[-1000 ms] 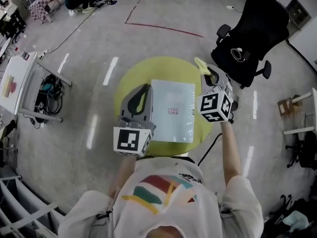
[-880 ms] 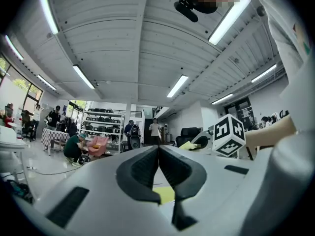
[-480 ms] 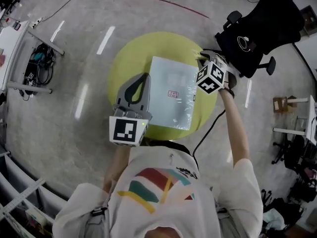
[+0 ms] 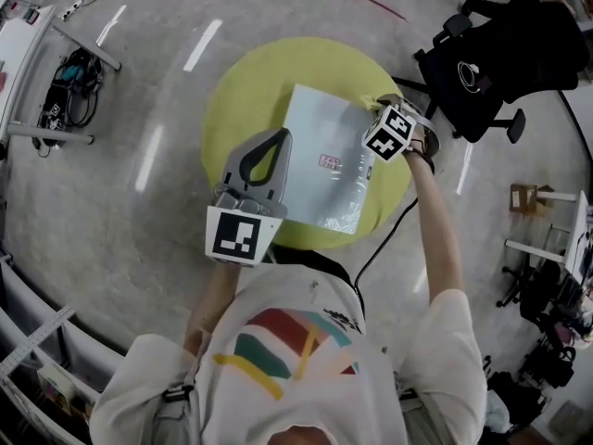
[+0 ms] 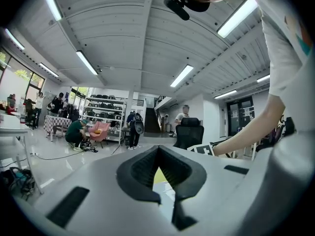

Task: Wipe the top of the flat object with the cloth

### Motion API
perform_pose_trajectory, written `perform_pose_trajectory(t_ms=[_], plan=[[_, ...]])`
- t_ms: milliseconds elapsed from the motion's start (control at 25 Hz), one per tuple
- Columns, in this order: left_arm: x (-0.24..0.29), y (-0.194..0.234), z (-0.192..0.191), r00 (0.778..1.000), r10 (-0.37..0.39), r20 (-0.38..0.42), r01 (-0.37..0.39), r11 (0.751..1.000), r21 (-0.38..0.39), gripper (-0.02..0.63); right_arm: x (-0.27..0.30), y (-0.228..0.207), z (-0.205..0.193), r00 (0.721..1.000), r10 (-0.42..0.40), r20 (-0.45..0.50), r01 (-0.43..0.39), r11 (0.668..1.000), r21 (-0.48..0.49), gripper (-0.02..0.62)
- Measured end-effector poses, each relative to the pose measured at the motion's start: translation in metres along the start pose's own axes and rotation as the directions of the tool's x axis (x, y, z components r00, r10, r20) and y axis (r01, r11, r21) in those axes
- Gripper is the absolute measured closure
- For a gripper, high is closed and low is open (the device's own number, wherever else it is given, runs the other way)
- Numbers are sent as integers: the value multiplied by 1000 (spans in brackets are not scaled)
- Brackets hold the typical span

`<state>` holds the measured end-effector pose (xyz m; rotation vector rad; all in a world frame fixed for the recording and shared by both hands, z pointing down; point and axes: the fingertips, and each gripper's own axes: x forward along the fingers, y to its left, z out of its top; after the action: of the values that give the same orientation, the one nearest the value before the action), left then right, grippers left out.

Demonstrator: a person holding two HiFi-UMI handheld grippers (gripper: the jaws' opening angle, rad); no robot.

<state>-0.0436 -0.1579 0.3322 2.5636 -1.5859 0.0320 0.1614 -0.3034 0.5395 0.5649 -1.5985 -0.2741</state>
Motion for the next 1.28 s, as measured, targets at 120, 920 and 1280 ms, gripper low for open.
perform_pose_trajectory(t_ms=[120, 920, 1280], plan=[[0, 1, -3, 1000, -1, -6, 1, 1000, 0, 592, 8, 12, 0, 999, 34, -14, -34, 999, -11, 569], [2, 3, -9, 1000, -20, -18, 19, 999, -36, 592, -2, 51, 1, 992, 126, -16, -126, 992, -27, 569], [-1, -2, -7, 999, -39, -6, 39, 999, -36, 592, -27, 95, 3, 971, 240, 18, -240, 971, 6, 569]])
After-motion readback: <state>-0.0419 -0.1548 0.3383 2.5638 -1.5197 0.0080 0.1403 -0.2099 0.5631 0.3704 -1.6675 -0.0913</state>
